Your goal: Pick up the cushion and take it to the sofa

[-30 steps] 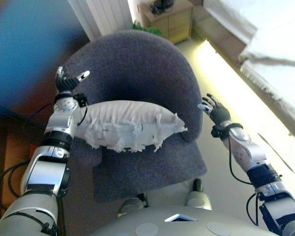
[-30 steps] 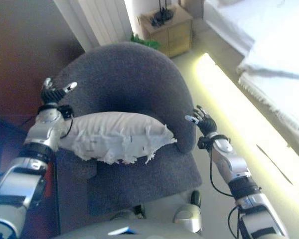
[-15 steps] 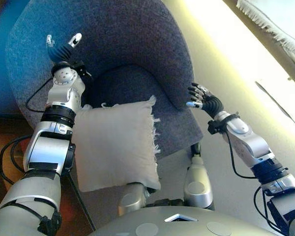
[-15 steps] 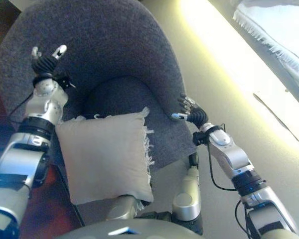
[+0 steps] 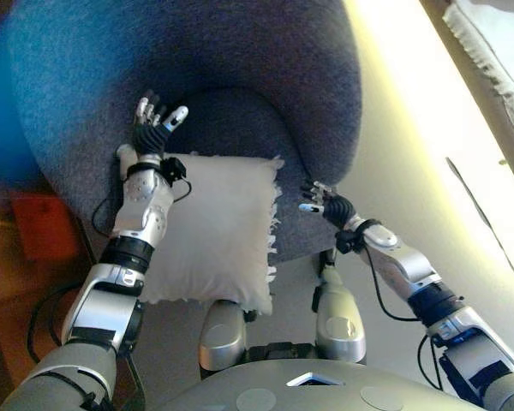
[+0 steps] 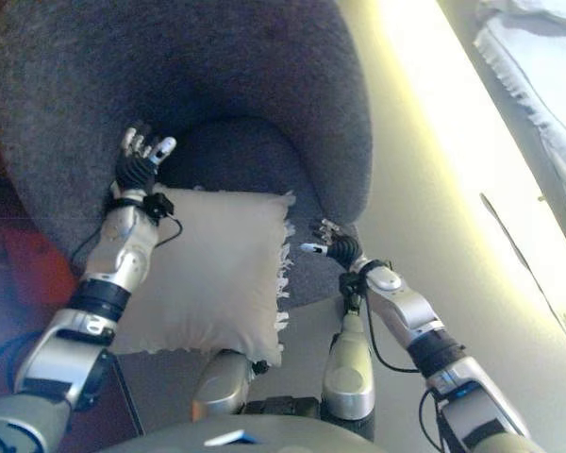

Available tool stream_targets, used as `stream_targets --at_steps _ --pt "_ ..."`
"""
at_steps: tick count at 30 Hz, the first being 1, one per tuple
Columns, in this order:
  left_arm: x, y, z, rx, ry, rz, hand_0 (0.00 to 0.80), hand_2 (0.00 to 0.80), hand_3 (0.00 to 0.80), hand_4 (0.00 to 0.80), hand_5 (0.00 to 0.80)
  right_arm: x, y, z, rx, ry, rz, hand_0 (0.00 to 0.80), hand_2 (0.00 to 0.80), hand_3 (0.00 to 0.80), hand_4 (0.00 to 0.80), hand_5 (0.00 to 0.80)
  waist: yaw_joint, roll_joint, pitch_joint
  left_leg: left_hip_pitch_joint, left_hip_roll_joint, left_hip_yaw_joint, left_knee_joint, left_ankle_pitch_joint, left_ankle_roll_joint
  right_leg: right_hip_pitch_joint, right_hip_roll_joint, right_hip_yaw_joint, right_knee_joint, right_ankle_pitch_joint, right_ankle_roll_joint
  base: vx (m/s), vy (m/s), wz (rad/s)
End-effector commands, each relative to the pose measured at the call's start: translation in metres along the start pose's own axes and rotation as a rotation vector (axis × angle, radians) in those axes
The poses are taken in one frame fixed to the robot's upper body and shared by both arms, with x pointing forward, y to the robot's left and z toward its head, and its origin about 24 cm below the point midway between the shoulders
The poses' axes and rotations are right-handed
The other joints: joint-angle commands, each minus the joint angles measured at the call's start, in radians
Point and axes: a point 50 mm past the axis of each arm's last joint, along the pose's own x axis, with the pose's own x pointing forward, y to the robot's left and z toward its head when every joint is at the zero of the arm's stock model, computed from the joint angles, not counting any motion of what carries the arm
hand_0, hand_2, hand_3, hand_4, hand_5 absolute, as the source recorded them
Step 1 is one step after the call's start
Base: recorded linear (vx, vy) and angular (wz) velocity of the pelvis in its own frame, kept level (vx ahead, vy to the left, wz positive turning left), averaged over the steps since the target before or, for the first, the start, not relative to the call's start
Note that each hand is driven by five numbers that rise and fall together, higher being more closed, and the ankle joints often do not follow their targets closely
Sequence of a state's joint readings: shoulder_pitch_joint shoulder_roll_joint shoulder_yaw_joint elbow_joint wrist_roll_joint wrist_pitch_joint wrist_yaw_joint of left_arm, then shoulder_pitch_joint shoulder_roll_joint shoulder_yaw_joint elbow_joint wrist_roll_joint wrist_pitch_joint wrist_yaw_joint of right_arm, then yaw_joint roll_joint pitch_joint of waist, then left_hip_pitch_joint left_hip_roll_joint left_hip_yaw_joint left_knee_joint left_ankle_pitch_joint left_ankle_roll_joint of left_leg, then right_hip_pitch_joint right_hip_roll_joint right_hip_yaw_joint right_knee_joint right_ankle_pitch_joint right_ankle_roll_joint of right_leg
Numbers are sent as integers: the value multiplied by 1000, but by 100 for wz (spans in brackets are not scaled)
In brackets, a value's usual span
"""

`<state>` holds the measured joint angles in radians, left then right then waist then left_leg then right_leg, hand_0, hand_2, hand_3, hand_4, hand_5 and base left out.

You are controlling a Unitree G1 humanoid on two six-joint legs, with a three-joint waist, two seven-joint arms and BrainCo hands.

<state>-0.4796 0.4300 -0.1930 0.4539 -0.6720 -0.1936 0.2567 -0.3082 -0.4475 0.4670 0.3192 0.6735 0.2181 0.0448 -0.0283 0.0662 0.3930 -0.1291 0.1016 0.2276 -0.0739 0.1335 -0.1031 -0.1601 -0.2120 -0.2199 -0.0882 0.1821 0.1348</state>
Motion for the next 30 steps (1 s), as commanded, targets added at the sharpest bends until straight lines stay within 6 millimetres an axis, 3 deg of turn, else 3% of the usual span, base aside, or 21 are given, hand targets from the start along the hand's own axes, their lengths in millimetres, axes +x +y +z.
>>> stream_targets --at_steps 1,5,10,14,18,23,26,30 --pt "-3 -4 22 42 -143 -56 0 0 0 0 0 15 22 22 65 -86 22 0 0 0 0 0 60 -47 -12 -114 -32 -65 178 -112 8 -33 -50 -50 131 -124 33 -84 -74 24" --pt "-24 2 -7 123 -40 -67 0 0 0 0 0 19 21 25 118 -99 -10 0 0 0 0 0 99 -41 10 -147 -32 -92 217 -114 7 -47 -56 -74 159 -127 26 -56 -26 25" --pt "-54 32 -45 49 111 35 0 0 0 0 0 15 13 18 145 -80 -42 0 0 0 0 0 133 -32 39 -190 -25 -115 274 -120 5 -74 -68 -98 208 -143 17 -32 34 14" --pt "-65 42 -51 111 145 2 0 0 0 0 0 14 2 17 168 -69 -70 0 0 0 0 0 152 -37 68 -222 -10 -125 307 -121 -2 -100 -65 -110 235 -150 7 -42 11 12" --pt "-63 48 -55 222 146 27 0 0 0 0 0 19 -13 25 213 -58 -120 0 0 0 0 0 160 -37 95 -243 11 -131 320 -127 -20 -129 -54 -113 265 -172 7 -47 26 7" --pt "-63 62 -53 353 126 104 0 0 0 0 0 18 -30 21 283 -45 -211 0 0 0 0 0 166 -30 117 -276 7 -138 335 -122 -19 -176 -59 -113 299 -179 2 -53 48 4" --pt "-72 75 -61 445 173 137 0 0 0 0 0 15 -42 20 328 -49 -289 0 0 0 0 0 172 -22 125 -290 4 -142 343 -119 -18 -196 -64 -109 317 -183 0 -37 51 4" --pt "-91 91 -81 442 259 161 0 0 0 0 0 7 -54 10 364 -48 -344 0 0 0 0 0 168 -18 126 -299 3 -137 338 -115 -18 -215 -68 -103 323 -180 2 -17 72 2"
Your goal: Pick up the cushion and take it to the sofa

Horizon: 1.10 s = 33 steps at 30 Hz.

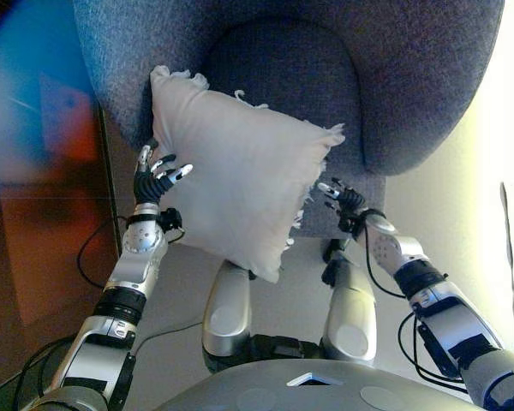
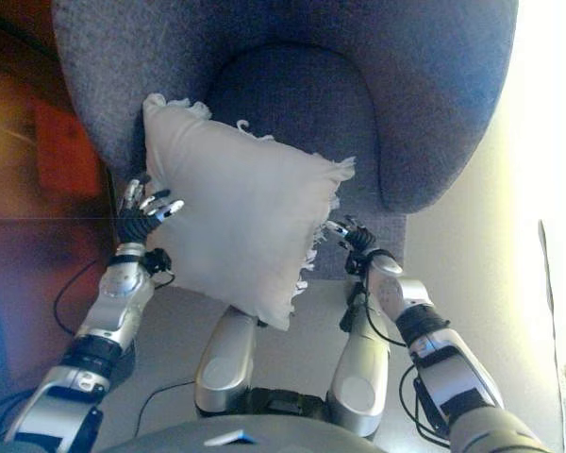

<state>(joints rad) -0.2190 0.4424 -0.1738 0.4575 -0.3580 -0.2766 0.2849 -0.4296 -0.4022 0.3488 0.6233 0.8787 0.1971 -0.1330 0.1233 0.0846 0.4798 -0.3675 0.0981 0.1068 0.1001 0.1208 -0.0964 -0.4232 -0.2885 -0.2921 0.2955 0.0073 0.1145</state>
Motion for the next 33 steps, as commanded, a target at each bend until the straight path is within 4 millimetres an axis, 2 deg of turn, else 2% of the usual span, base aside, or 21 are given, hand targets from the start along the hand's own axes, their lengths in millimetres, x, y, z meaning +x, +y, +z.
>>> stream_targets --at_steps 1,4,6,9,13,17,21,29,33 --pt "-36 35 -53 69 214 72 0 0 0 0 0 -4 -7 10 79 -69 -12 0 0 0 0 0 14 -35 40 -66 7 -14 165 -102 -24 40 7 -27 -58 -4 23 -24 84 -1" --pt "-42 32 -61 -36 240 30 0 0 0 0 0 -7 -18 5 66 -68 -13 0 0 0 0 0 7 -36 40 -80 6 -9 167 -103 -20 19 3 -18 -52 -1 26 -24 60 -2" --pt "-45 27 -66 -142 269 -7 0 0 0 0 0 -8 -19 5 44 -75 20 0 0 0 0 0 3 -36 40 -97 3 -9 186 -113 -15 0 -3 -12 -37 -2 27 -34 41 1" --pt "-47 23 -74 -303 301 -9 0 0 0 0 0 -8 -11 12 -26 -104 91 0 0 0 0 0 -7 -36 40 -139 -2 0 264 -150 -1 -54 -23 9 42 -25 23 -53 65 7" --pt "-38 21 -76 -435 308 38 0 0 0 0 0 -6 7 19 -96 -110 174 0 0 0 0 0 -29 -31 40 -218 6 15 419 -230 22 -152 -44 60 217 -92 7 -34 91 6" --pt "-25 23 -70 -451 306 39 0 0 0 0 0 -5 22 18 -151 -84 219 0 0 0 0 0 -45 -26 40 -265 14 20 503 -280 34 -214 -57 100 306 -122 0 -2 88 -5" --pt "-16 27 -63 -428 304 52 0 0 0 0 0 -4 29 23 -186 -78 227 0 0 0 0 0 -56 -16 40 -293 15 26 527 -291 38 -257 -60 127 333 -123 2 -15 109 -7" --pt "-12 54 -64 -367 322 219 0 0 0 0 0 1 38 31 -261 -47 180 0 0 0 0 0 -64 15 40 -342 13 45 571 -312 45 -330 -71 166 387 -132 -8 -12 114 -10" --pt "-12 75 -55 -419 239 381 0 0 0 0 0 3 37 30 -256 -48 139 0 0 0 0 0 -50 21 40 -359 10 44 582 -320 44 -350 -78 170 402 -137 -10 -3 23 -5"
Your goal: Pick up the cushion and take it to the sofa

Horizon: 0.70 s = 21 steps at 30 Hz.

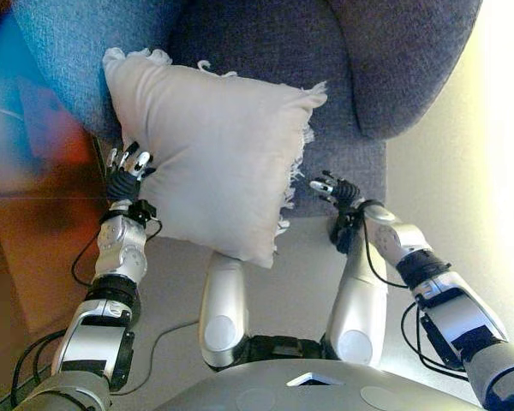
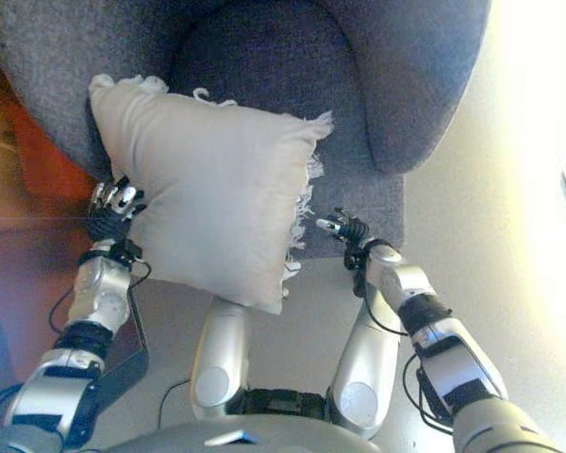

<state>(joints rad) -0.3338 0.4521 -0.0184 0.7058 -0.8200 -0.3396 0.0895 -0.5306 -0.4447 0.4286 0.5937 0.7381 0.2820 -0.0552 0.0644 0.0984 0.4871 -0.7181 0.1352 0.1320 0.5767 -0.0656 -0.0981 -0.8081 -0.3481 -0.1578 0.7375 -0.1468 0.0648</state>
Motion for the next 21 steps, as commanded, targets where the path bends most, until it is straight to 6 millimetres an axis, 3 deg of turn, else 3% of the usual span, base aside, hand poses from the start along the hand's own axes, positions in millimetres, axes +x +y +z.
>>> stream_targets --at_steps 1,8,12,16,21 --pt "-25 50 -29 29 112 248 0 0 0 0 0 1 18 7 1 -47 27 0 0 0 0 0 14 6 33 -13 -29 15 106 -135 46 32 -19 34 -40 19 41 -1 -59 -1" --pt "-23 37 -8 -6 -53 289 0 0 0 0 0 7 25 1 67 -30 15 0 0 0 0 0 55 -8 33 -26 -46 -6 98 -138 46 42 -24 3 -64 35 47 8 -86 5" --pt "-27 33 -2 16 -116 302 0 0 0 0 0 9 26 1 98 -30 11 0 0 0 0 0 82 3 33 -27 -60 -19 85 -134 45 46 -36 -14 -74 42 53 13 -86 3" --pt "-34 42 0 54 -128 361 0 0 0 0 0 9 26 3 109 -39 10 0 0 0 0 0 97 17 33 -21 -72 -24 81 -133 43 53 -48 -22 -73 42 57 19 -35 8" --pt "-43 69 2 140 -149 556 0 0 0 0 0 10 34 1 101 -38 31 0 0 0 0 0 110 23 33 -8 -77 -29 68 -126 37 71 -54 -31 -83 42 61 15 -10 3"
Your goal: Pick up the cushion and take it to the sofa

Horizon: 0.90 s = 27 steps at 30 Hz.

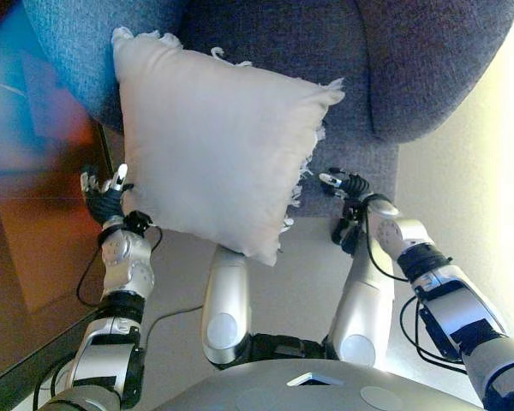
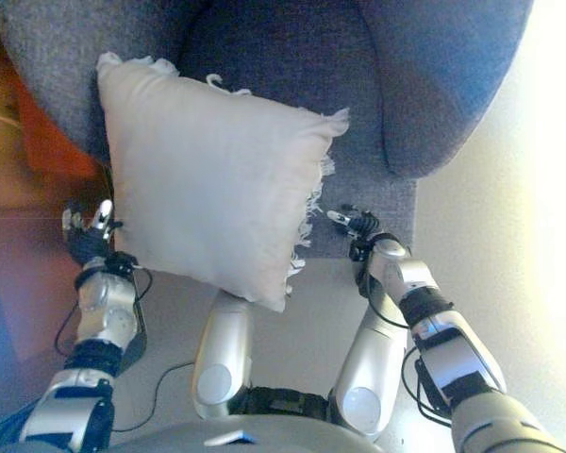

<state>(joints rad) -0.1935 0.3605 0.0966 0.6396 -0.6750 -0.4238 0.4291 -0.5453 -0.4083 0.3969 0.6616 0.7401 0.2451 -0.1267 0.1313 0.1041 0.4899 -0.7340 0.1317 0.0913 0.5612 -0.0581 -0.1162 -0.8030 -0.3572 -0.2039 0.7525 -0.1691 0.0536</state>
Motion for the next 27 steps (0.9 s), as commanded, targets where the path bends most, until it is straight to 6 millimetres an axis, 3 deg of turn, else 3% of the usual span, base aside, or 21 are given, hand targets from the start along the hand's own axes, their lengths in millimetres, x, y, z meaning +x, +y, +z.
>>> stream_targets --at_steps 1,6,12,15,21,27 --pt "6 37 17 105 -108 178 0 0 0 0 0 2 41 1 50 -23 136 0 0 0 0 0 44 15 30 10 -73 11 82 -133 54 70 -45 13 -102 65 73 17 -42 8" --pt "13 41 14 311 -79 158 0 0 0 0 0 0 57 0 37 -21 203 0 0 0 0 0 45 -10 30 -3 -63 6 95 -131 53 74 -36 0 -103 70 74 12 -56 12" --pt "20 31 4 547 2 -25 0 0 0 0 0 -3 63 2 -18 -11 282 0 0 0 0 0 24 -21 30 -14 -48 13 88 -114 56 66 -17 7 -115 85 76 -1 30 -1" --pt "25 24 7 519 49 -136 0 0 0 0 0 -6 64 4 -57 -9 321 0 0 0 0 0 7 -16 30 -25 -42 23 88 -111 60 47 -13 20 -115 94 77 -22 130 -10" --pt "34 -8 15 464 125 -410 0 0 0 0 0 -8 58 9 -109 -2 344 0 0 0 0 0 -34 3 30 -51 -29 51 87 -100 62 3 -8 50 -115 109 77 -24 132 -13" --pt "44 -30 25 419 145 -433 0 0 0 0 0 -8 49 19 -145 -4 329 0 0 0 0 0 -77 24 30 -80 -21 76 95 -92 63 -52 -8 89 -103 115 73 -17 145 -9"
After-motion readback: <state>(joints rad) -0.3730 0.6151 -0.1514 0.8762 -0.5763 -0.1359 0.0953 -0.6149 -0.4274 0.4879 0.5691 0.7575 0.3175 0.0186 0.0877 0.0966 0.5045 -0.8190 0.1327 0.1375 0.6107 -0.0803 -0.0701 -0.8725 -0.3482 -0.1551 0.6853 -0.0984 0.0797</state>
